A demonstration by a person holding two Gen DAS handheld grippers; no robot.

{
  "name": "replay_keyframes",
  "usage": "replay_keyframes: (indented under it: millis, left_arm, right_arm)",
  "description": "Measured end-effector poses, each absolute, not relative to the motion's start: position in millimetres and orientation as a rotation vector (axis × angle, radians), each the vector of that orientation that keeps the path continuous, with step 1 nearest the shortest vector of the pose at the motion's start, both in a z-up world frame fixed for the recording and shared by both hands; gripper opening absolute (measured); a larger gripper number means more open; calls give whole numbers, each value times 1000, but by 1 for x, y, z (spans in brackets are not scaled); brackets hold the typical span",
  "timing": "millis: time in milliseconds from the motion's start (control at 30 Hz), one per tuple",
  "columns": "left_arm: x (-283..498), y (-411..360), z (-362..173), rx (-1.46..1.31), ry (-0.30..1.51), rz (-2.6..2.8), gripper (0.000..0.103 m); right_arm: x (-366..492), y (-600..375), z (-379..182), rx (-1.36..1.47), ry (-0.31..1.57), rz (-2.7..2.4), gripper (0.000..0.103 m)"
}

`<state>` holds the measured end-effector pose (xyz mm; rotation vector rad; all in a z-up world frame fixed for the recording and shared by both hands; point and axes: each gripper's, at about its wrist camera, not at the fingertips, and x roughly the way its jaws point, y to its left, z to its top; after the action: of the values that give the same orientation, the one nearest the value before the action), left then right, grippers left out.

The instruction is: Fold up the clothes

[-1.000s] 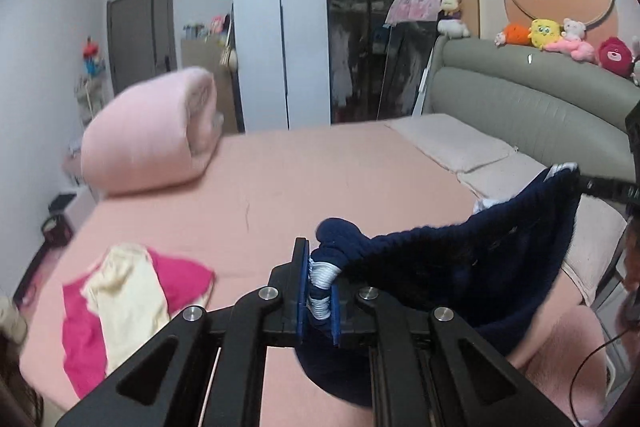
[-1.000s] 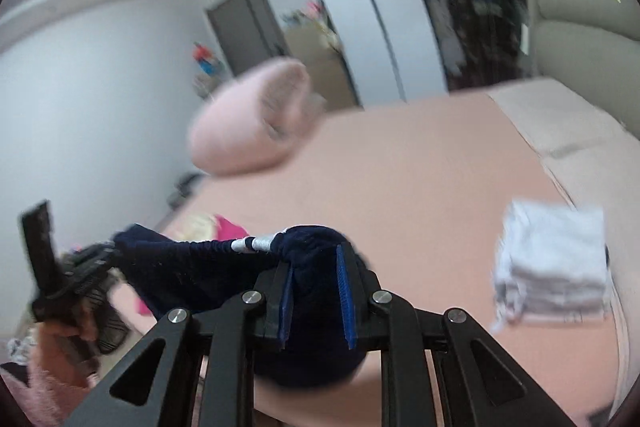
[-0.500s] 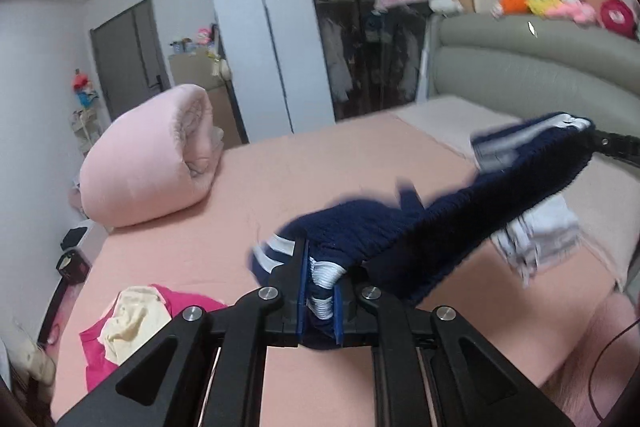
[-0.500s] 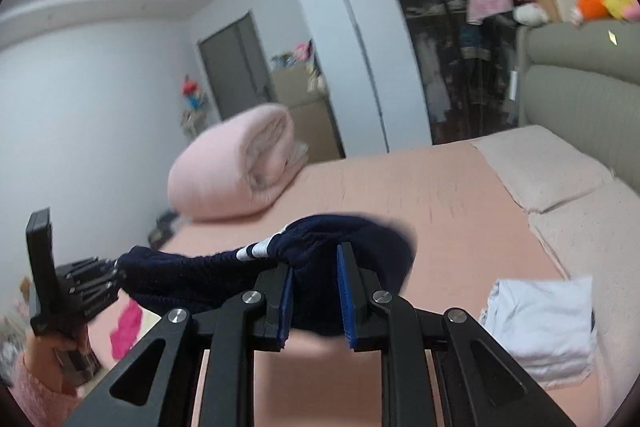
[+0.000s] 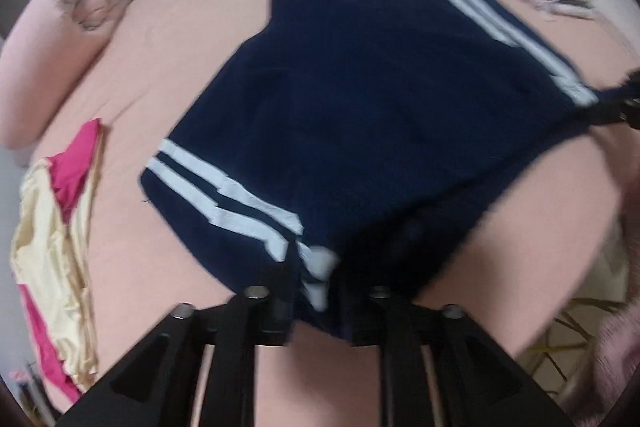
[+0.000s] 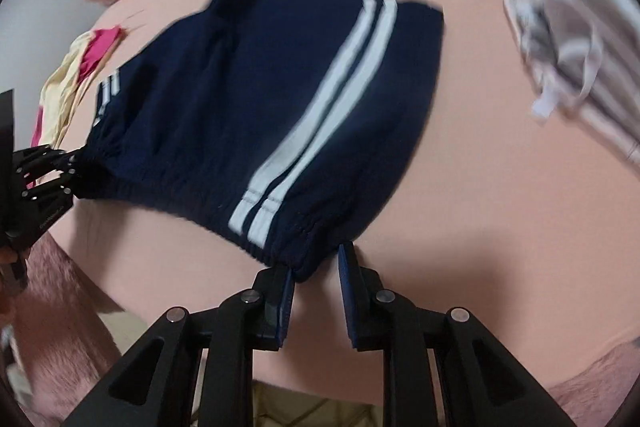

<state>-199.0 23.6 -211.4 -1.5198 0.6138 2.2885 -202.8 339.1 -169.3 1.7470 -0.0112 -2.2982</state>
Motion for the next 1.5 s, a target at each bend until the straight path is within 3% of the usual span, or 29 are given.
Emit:
replay_keyframes:
  millis: [33,67,233,300,400,567,633,733,967,1067,1167,1300,1500]
  left_arm:
    - [-198,21,-209,-1521,581,2281,39]
    - [-196,15,-205,-1512,537,2293,43]
    - [-186,-22,-158,-1328,248,2414,43]
    - [-195,-33,-151,-1320,223,2448,43]
    - [-224,-34,-174,-1430,321,2525,43]
    - [-234,-28,-211,-1569,294,2438,43]
    - [-231,-16,-219,-1573,410,2367,43]
    - [-212,-13,-235,-1566,651,2278,44]
    - [-196,-36,-204,-1396,554,2316,44]
    - [-201,-20,-198,-1301,525,2334,44]
    - [-206,9,-216,-1389,584,2268,44]
    - [-196,40,-228,-1356,764,2254,41]
    - [-196,28,-210,-1297,688,2348,43]
  right_arm:
    - [-200,338,-163,1739,15,-2295,22]
    - [-198,340,-157,1733,25,-2307,24]
    - [-180,354,-112,1629,-4,-2396,25]
    - [-183,357,-98,1551,-12,-2419,26]
    - [-205,341,-98,1449,35,-2451,38]
    - [-241,293,-162,1604,81,-2272,38]
    - [-244,292,-188,1689,182,-2260,37]
    - [-236,317,-190,1686,142,-2270,35]
    - [-219,367,-178,1791,212,-2379,37]
    - [-221,358,-163,1670,118,-2419,38]
    - [-225,323,-159,1537,176,-2381,39]
    - [-234,331,-185,1632,198,-2333,37]
    - [-227,377,-188,1696,166,-2433,39]
